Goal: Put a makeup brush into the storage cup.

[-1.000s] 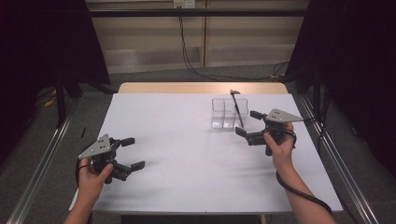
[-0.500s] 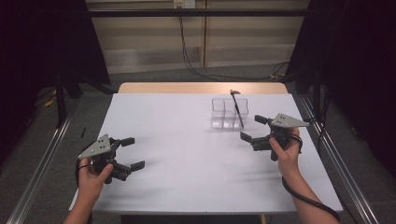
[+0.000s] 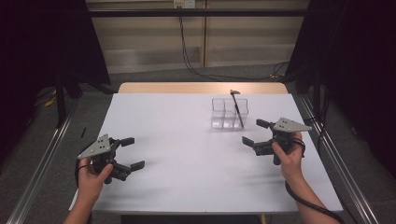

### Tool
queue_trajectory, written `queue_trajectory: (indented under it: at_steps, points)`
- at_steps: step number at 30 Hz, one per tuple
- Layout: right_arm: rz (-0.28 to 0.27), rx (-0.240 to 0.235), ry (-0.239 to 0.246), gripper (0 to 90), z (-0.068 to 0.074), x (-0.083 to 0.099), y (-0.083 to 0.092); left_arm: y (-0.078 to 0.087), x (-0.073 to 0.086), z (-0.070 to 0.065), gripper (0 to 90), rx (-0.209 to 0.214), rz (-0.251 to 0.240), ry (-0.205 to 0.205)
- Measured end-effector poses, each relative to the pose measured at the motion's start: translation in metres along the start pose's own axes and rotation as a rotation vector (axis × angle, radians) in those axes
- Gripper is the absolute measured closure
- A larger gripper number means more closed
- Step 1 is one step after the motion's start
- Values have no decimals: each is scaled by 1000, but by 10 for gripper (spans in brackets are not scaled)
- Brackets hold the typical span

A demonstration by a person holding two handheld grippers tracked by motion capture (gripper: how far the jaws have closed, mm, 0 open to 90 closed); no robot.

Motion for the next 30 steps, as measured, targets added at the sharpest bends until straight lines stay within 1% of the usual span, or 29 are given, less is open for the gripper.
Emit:
queue_trajectory:
  at_steps: [3,14,23,30]
  points:
    - [2,-6,0,33,2,1,2,0,0,0,1,0,0,1]
    - [24,-7,12,30,5,6,10,0,0,0,1,-3,1,0]
    - [19,-5,10,31,6,8,18,0,0,0,1,-4,1,-1]
    - [27,-3,13,30,7,11,24,0,0,1,1,-5,0,-1]
Point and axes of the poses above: each handheld gripper's, and its own axes: y roughly backward along the jaws, x roughly out of its underside, z roughly to its left, the point moved 5 cm from there along -y, roughly forward along the jaws, and after that the axes turned 1 degree about -y, right-handed, at the moved point
